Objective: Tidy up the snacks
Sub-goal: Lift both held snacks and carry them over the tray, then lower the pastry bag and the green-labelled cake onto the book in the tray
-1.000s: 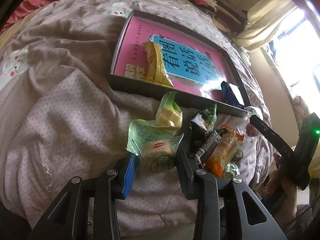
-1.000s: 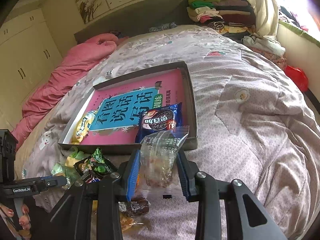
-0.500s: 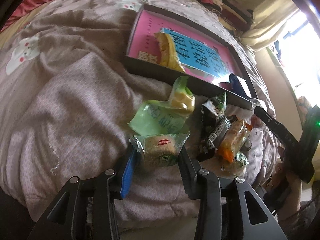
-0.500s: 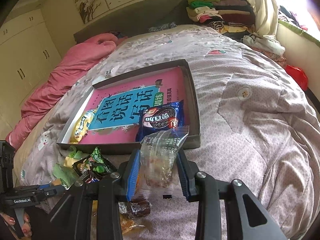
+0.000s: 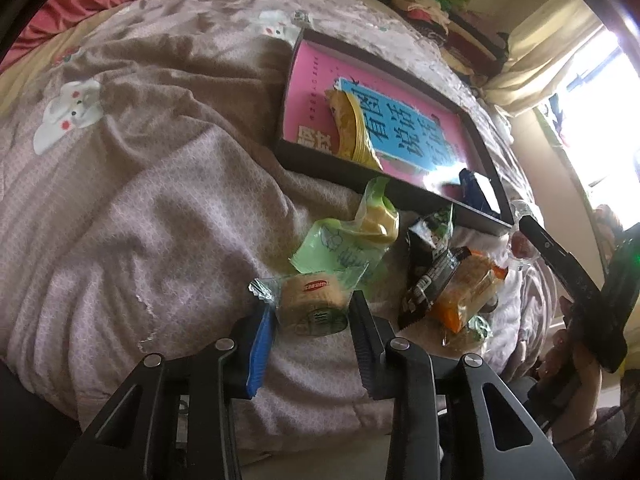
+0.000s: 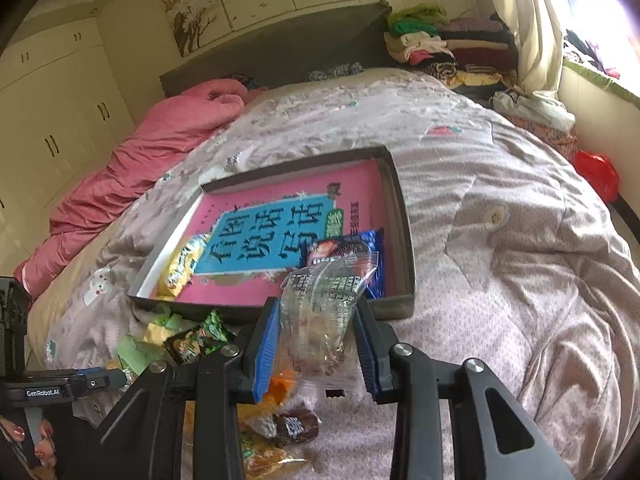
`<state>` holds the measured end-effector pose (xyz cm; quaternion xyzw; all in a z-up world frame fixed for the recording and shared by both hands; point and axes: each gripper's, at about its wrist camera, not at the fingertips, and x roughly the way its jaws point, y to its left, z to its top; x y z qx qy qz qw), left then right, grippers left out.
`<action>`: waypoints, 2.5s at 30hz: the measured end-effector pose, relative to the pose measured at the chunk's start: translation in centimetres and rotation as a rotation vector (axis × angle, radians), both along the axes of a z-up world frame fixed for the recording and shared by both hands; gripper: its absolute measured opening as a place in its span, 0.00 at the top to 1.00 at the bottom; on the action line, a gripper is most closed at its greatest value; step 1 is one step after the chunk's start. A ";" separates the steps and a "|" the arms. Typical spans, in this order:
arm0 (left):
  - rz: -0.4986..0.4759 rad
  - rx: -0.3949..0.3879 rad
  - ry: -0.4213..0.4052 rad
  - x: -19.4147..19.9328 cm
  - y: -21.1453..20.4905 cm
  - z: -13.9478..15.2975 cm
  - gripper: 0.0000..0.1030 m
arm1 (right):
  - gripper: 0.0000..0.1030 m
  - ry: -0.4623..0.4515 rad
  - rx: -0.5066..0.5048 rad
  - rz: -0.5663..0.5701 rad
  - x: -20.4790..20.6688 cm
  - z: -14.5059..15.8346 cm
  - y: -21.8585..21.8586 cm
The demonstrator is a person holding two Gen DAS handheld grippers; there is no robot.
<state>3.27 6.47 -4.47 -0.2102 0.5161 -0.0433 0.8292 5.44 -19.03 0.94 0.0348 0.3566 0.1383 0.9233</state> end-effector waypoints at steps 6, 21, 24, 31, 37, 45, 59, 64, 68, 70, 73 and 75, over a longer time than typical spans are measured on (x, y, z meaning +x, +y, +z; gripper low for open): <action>0.032 -0.008 -0.072 -0.5 1.5 1.8 0.64 | 0.65 -0.026 0.009 -0.013 0.3 0.8 -0.3; 0.022 0.038 -0.166 0.6 0.9 4.6 0.64 | 0.65 -0.077 0.008 -0.044 1.3 3.2 -1.8; 0.029 0.044 -0.188 1.3 0.9 5.2 0.64 | 0.65 -0.091 0.012 -0.039 1.4 3.9 -1.7; 0.041 0.050 -0.232 2.7 0.9 6.6 0.64 | 0.65 -0.138 0.017 -0.020 1.3 5.5 -1.3; 0.045 0.050 -0.244 4.2 0.7 7.1 0.64 | 0.65 -0.139 0.018 -0.013 1.8 4.9 -0.9; 0.059 0.055 -0.228 6.7 0.9 6.4 0.64 | 0.65 -0.155 0.019 0.003 3.0 4.3 -0.5; 0.039 0.092 -0.172 9.9 0.1 3.8 0.64 | 0.65 -0.163 0.013 -0.045 3.8 3.1 -2.5; 0.023 0.135 -0.161 10.4 -0.6 3.0 0.64 | 0.65 -0.154 0.007 -0.062 4.3 2.4 -3.0; 0.016 0.127 -0.148 10.8 -0.7 2.3 0.64 | 0.65 -0.143 0.013 -0.065 4.6 2.0 -3.2; 0.013 0.139 -0.135 11.0 -0.8 1.9 0.64 | 0.65 -0.138 0.017 -0.061 4.7 1.9 -3.0; 0.010 0.141 -0.123 11.2 -1.0 1.3 0.64 | 0.65 -0.140 0.023 -0.051 4.8 1.8 -2.8; 0.000 0.146 -0.119 11.3 -1.4 1.2 0.64 | 0.65 -0.142 0.024 -0.043 4.9 1.8 -2.6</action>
